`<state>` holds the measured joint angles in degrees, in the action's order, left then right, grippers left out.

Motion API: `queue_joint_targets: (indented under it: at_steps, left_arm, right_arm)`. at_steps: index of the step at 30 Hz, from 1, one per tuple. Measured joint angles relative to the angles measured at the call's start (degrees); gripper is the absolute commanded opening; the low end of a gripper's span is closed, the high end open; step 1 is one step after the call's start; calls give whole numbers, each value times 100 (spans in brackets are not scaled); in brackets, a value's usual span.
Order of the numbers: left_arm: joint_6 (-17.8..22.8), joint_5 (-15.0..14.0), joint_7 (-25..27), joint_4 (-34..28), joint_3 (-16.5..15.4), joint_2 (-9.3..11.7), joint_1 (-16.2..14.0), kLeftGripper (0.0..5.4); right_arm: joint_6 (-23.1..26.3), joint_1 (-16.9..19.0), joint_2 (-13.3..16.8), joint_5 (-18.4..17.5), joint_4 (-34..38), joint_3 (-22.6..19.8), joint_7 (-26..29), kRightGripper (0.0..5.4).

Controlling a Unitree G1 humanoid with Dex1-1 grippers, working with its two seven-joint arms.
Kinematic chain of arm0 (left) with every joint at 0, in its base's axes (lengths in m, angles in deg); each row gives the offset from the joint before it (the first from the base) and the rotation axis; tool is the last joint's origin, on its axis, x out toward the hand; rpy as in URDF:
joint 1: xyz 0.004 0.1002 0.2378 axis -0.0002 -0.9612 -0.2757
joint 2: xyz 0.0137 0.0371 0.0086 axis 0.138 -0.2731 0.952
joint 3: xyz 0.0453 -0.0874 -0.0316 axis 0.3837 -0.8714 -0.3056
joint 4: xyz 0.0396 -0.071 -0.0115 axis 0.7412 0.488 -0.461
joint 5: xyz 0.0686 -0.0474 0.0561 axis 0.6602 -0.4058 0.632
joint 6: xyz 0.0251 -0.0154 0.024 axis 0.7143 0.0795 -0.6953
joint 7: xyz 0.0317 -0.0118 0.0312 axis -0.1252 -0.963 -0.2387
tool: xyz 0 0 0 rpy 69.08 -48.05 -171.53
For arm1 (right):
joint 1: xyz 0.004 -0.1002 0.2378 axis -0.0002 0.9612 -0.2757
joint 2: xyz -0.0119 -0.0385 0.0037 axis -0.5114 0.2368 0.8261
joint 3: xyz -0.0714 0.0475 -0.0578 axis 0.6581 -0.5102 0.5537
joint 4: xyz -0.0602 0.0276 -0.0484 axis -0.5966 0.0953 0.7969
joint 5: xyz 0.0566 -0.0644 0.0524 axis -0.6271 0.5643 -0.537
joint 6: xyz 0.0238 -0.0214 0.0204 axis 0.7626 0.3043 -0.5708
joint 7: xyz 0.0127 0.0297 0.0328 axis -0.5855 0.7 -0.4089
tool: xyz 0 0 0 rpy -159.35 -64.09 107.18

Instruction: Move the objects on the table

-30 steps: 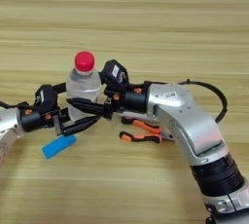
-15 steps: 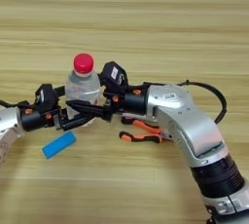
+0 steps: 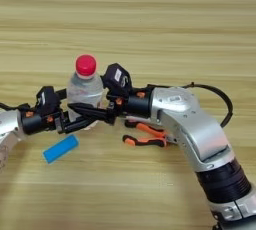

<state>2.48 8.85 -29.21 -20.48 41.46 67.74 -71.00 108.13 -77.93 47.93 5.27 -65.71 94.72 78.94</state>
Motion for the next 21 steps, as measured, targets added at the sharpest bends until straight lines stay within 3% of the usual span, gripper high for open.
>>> queue_joint_targets:
  at_steps: [11,15,21]
  left_arm:
    - [-2,7,2,62,-51,14,-2,313]
    - [-7,5,-23,272,-282,53,-1,313]
    - [-96,0,-157,695,-794,155,53,313]
  right_arm:
    - [-337,104,1,-91,55,-52,66,489]
    - [-360,126,18,-108,56,-138,66,537]
    - [-373,127,48,-167,55,-239,64,540]
